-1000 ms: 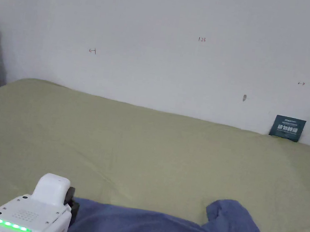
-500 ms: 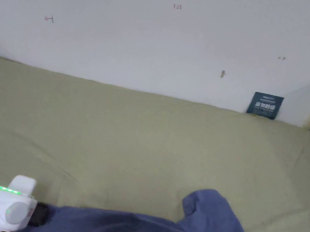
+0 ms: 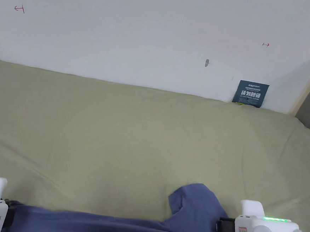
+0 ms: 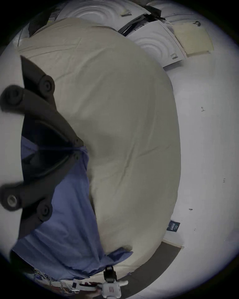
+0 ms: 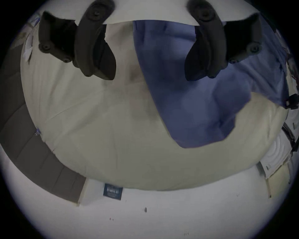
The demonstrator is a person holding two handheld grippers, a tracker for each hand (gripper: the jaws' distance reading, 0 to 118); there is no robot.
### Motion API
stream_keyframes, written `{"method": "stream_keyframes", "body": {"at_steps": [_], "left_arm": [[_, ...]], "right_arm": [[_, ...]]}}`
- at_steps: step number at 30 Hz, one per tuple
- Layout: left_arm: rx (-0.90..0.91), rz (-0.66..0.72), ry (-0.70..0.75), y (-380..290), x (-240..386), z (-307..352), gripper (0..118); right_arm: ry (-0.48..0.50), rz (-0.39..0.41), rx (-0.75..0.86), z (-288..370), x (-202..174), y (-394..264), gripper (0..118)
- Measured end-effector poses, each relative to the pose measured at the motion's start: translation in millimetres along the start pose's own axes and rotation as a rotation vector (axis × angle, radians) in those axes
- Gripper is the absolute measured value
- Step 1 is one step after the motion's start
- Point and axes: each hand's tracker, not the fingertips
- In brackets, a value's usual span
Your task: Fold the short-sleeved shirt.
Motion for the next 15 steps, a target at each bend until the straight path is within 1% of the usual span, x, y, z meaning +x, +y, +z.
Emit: {"method": "stream_keyframes", "body": {"at_steps": [1, 2, 3, 4, 5, 6, 7, 9, 10, 12, 15], "left_arm": [[0.000, -0.002, 0.000, 1, 1, 2, 2], [-0.004, -0.005, 0.003, 1, -3, -4, 2], [-0.008, -0.008, 0.005, 1, -3, -4, 2], [-0.011, -0.009, 0.005, 1, -3, -3, 2], [-0.013, -0.011, 0.006, 2, -2, -2, 2], [-0.016, -0.009, 0.005, 1, -4, -4, 2], [-0.022, -0.004, -0.008, 3, -5, -2, 2], [-0.006, -0.001, -0.008, 5, -4, 9, 2], [0.005, 0.001, -0.012, 5, -6, 14, 2], [0.068, 0.023, -0.035, 4, -13, 41, 2], [0.186, 0.029, -0.041, -11, -26, 96, 2]], "right_arm": [[-0.006, 0.000, -0.013, -5, -1, -1, 92], [-0.011, -0.005, -0.080, -9, -2, -2, 90], [0.007, -0.039, -0.106, -7, -2, -4, 86], [0.005, -0.056, -0.042, 0, -3, -7, 78], [0.004, -0.052, -0.027, 8, -6, -6, 46], [0.015, -0.023, -0.031, 13, -9, -6, 6], [0.021, 0.001, -0.026, 20, -10, -7, 3], [0.004, 0.050, 0.022, 44, -12, -9, 3], [0.006, 0.055, 0.064, 59, -10, -9, 3], [0.053, 0.060, 0.148, 99, -9, -7, 3], [0.088, 0.105, 0.294, 172, -2, -29, 3]]}}
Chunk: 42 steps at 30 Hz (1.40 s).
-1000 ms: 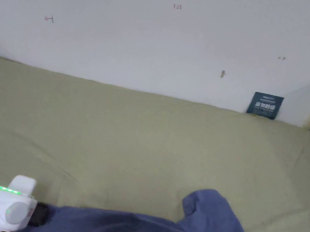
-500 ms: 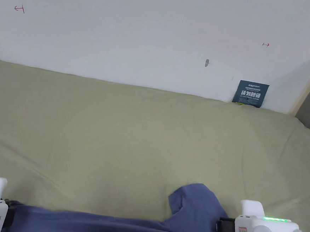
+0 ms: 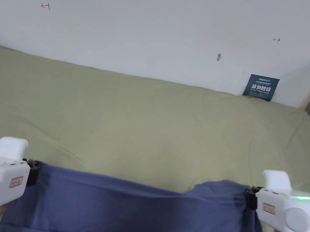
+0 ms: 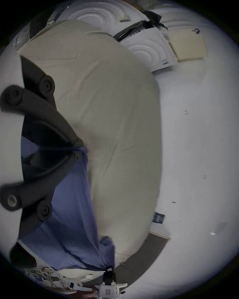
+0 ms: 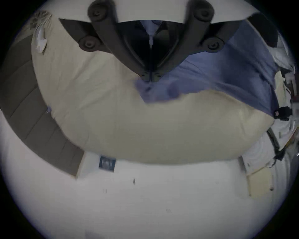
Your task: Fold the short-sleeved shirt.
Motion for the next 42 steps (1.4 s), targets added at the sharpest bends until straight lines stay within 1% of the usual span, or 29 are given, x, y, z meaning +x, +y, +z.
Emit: {"method": "stream_keyframes", "body": {"at_steps": [2, 3, 4, 6, 8, 11, 12, 14, 16, 18, 19, 20, 21, 22, 23, 24, 26, 27, 28, 29, 30, 31, 32, 33, 34, 36, 39, 41, 42], "left_arm": [[0.068, 0.017, -0.033, -12, -8, 43, 2], [0.109, 0.014, -0.072, -25, -13, 62, 2], [0.120, 0.007, -0.056, -37, -16, 80, 2], [0.078, 0.000, -0.040, -66, -21, 104, 2], [0.034, -0.028, -0.015, -106, -27, 114, 2], [-0.102, -0.026, -0.013, -160, -34, 111, 2], [-0.137, -0.027, -0.014, -177, -38, 106, 2], [-0.188, -0.020, 0.030, -198, -44, 94, 2], [-0.207, 0.002, 0.018, -203, -38, 88, 2], [-0.188, -0.016, 0.032, -196, -31, 87, 2], [-0.164, -0.024, 0.045, -191, -22, 96, 4], [-0.121, -0.023, 0.047, -182, -17, 107, 27], [-0.083, -0.013, 0.048, -172, -12, 117, 65], [-0.034, -0.010, 0.042, -163, -7, 127, 99], [0.049, -0.012, 0.037, -159, -5, 137, 114], [0.151, -0.020, 0.033, -150, 2, 151, 113], [0.290, -0.024, 0.044, -134, 16, 173, 113], [0.362, -0.010, 0.034, -135, 12, 173, 113], [0.420, -0.010, 0.036, -133, 15, 180, 113], [0.480, -0.016, 0.049, -131, 20, 187, 112], [0.526, -0.023, 0.060, -130, 23, 193, 107], [0.552, -0.047, 0.073, -133, 32, 200, 94], [0.560, -0.064, 0.087, -133, 37, 204, 55], [0.546, -0.071, 0.093, -133, 39, 204, 15], [0.539, -0.072, 0.098, -133, 39, 203, 0], [0.523, -0.066, 0.082, -136, 31, 198, 0], [0.434, -0.032, 0.036, -135, 12, 193, 0], [0.354, -0.003, 0.018, -139, -14, 183, 0], [0.287, 0.029, -0.006, -141, -31, 174, 0]], "right_arm": [[0.016, 0.026, 0.076, 47, -5, -11, 3], [0.022, 0.022, 0.105, 70, -6, -23, 3], [0.026, 0.016, 0.128, 89, -7, -37, 3], [0.013, 0.039, 0.138, 116, -14, -70, 3], [0.008, 0.030, 0.129, 132, -19, -109, 3], [-0.002, -0.007, 0.043, 134, -27, -166, 3], [-0.007, -0.028, 0.011, 134, -29, -183, 3], [-0.033, -0.078, -0.048, 125, -29, -204, 3], [-0.034, -0.103, -0.059, 119, -28, -213, 3], [-0.046, -0.121, -0.050, 119, -26, -209, 3], [-0.035, -0.139, -0.022, 125, -27, -204, 7], [-0.030, -0.145, 0.001, 134, -31, -196, 31], [-0.044, -0.138, 0.034, 144, -33, -187, 64], [-0.055, -0.136, 0.071, 154, -37, -181, 77], [-0.038, -0.127, 0.164, 167, -42, -172, 76], [-0.027, -0.137, 0.247, 179, -49, -163, 76], [-0.019, -0.143, 0.396, 204, -58, -146, 76], [-0.026, -0.149, 0.495, 213, -66, -141, 76], [-0.022, -0.142, 0.557, 220, -73, -137, 76], [-0.040, -0.128, 0.619, 228, -77, -134, 74], [-0.062, -0.102, 0.671, 233, -85, -133, 74], [-0.084, -0.072, 0.688, 234, -91, -132, 73], [-0.097, -0.054, 0.686, 233, -97, -132, 56], [-0.076, -0.050, 0.677, 233, -100, -132, 21], [-0.060, -0.049, 0.675, 232, -103, -132, 3], [-0.083, -0.034, 0.682, 228, -112, -135, 3], [-0.065, -0.029, 0.668, 228, -113, -135, 3], [-0.054, -0.036, 0.660, 229, -115, -134, 3], [-0.052, -0.041, 0.652, 229, -116, -134, 3]]}}
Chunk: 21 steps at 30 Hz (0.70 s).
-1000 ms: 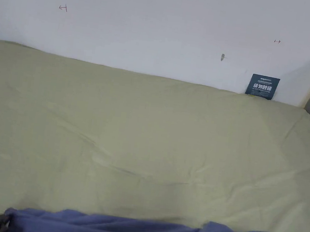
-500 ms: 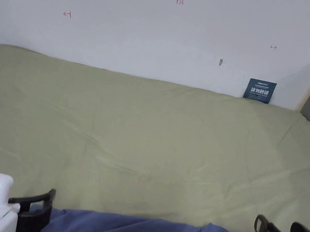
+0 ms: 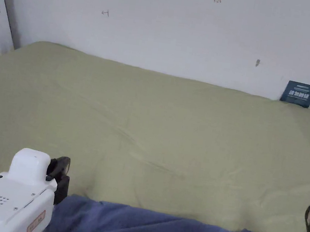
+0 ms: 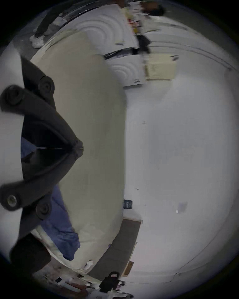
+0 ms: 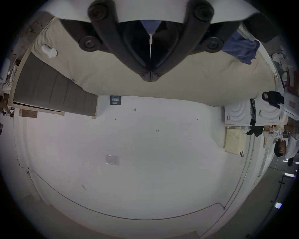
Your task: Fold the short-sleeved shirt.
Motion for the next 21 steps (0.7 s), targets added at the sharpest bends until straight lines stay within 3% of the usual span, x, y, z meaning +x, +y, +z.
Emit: {"method": "stream_keyframes", "body": {"at_steps": [4, 6, 8, 9, 15, 18, 19, 21], "left_arm": [[-0.211, 0.120, -0.070, -26, -65, -43, 1], [-0.300, 0.173, -0.119, -33, -79, -54, 41], [-0.369, 0.162, -0.197, -45, -97, -70, 105], [-0.419, 0.240, -0.261, -44, -98, -72, 116], [-0.562, 0.755, -0.630, -95, -148, -135, 116], [-0.551, 1.066, -1.011, -131, -154, -157, 116], [-0.555, 1.115, -1.055, -135, -148, -162, 116], [-0.553, 1.036, -1.026, -136, -123, -169, 110]], "right_arm": [[0.007, -0.008, -0.027, -1, -9, -2, 3], [0.011, -0.012, -0.036, -2, -12, -5, 3], [0.012, -0.016, -0.049, -3, -18, -3, 3], [0.012, -0.018, -0.054, -3, -20, -4, 3], [0.005, -0.009, -0.082, -8, -26, 1, 3], [-0.002, -0.005, -0.086, -10, -25, 5, 3], [-0.003, -0.004, -0.087, -11, -25, 8, 3], [-0.010, -0.010, -0.085, -12, -25, 12, 3]]}}
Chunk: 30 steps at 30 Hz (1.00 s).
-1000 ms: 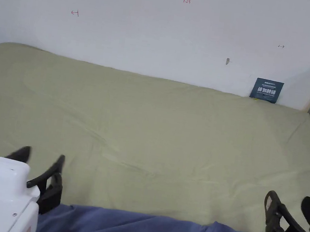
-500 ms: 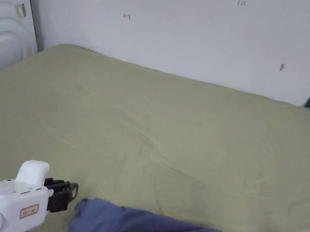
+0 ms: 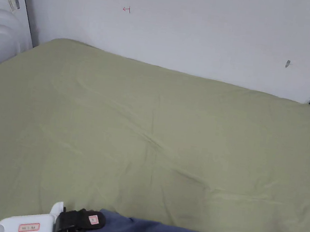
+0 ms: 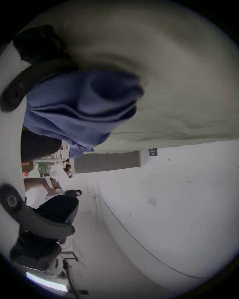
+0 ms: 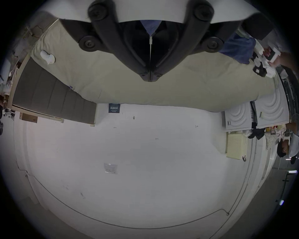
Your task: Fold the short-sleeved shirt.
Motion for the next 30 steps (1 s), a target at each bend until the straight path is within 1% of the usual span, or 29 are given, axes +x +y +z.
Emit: {"method": "stream_keyframes", "body": {"at_steps": [1, 2, 3, 5, 6, 7, 8, 9, 10, 12, 13, 14, 16, 17, 20, 21, 22, 23, 26, 28, 30], "left_arm": [[0.001, -0.064, 0.026, -1, 1, -7, 94], [0.007, -0.104, 0.059, -2, 6, -11, 38], [0.037, -0.115, 0.214, -2, 8, -17, 7], [0.066, -0.108, 0.584, -8, 11, -31, 7], [0.087, -0.084, 0.296, -12, 21, -20, 7], [0.112, -0.120, 0.365, -15, 35, -22, 7], [0.131, -0.159, 0.468, -17, 45, -24, 7], [0.140, -0.181, 0.465, -25, 67, -23, 7], [0.206, -0.186, 0.480, -27, 75, -17, 7], [0.296, -0.202, 0.553, -28, 91, -2, 6], [0.324, -0.221, 0.599, -6, 73, 17, 6], [0.327, -0.268, 0.678, -1, 77, 21, 6], [0.313, -0.355, 0.772, -9, 104, 7, 6], [0.298, -0.432, 0.838, -9, 108, -2, 6], [0.292, -0.717, 1.068, -45, 159, -66, 6], [0.285, -0.803, 1.144, -72, 176, -105, 6], [0.260, -0.883, 1.203, -88, 184, -133, 6], [0.222, -0.942, 1.216, -101, 187, -158, 6], [0.111, -1.058, 1.232, -148, 174, -240, 6], [0.095, -1.208, 1.325, -166, 147, -285, 6], [0.010, -1.176, 1.388, -178, 117, -321, 6]], "right_arm": [[-0.001, -0.007, 0.002, 0, 1, 1, 3], [-0.002, -0.014, 0.003, -2, 2, 0, 3], [-0.001, -0.020, 0.002, -3, 2, 0, 3], [-0.002, -0.021, 0.001, -4, 1, 0, 3], [0.004, -0.021, -0.001, -5, 0, 1, 3], [0.007, -0.021, -0.003, -6, -1, 1, 3], [0.012, -0.020, -0.005, -6, -1, 1, 3], [0.017, -0.022, -0.006, -6, -1, 1, 3], [0.023, -0.027, -0.009, -7, -1, 1, 3], [0.028, -0.030, -0.003, -5, 0, 0, 3], [0.032, -0.034, -0.001, -4, 1, 0, 3], [0.037, -0.046, 0.001, -2, 2, 0, 3], [0.044, -0.056, 0.000, -1, 3, 0, 3], [0.050, -0.056, 0.004, 1, 3, -1, 3], [0.059, -0.057, 0.008, 3, 5, -1, 3], [0.061, -0.057, 0.012, 4, 6, -1, 3], [0.061, -0.055, 0.018, 5, 6, -1, 3], [0.060, -0.052, 0.021, 7, 7, -1, 3], [0.056, -0.047, 0.026, 11, 9, -4, 3], [0.055, -0.046, 0.023, 14, 12, -9, 3], [0.052, -0.049, 0.011, 17, 15, -15, 3]]}}
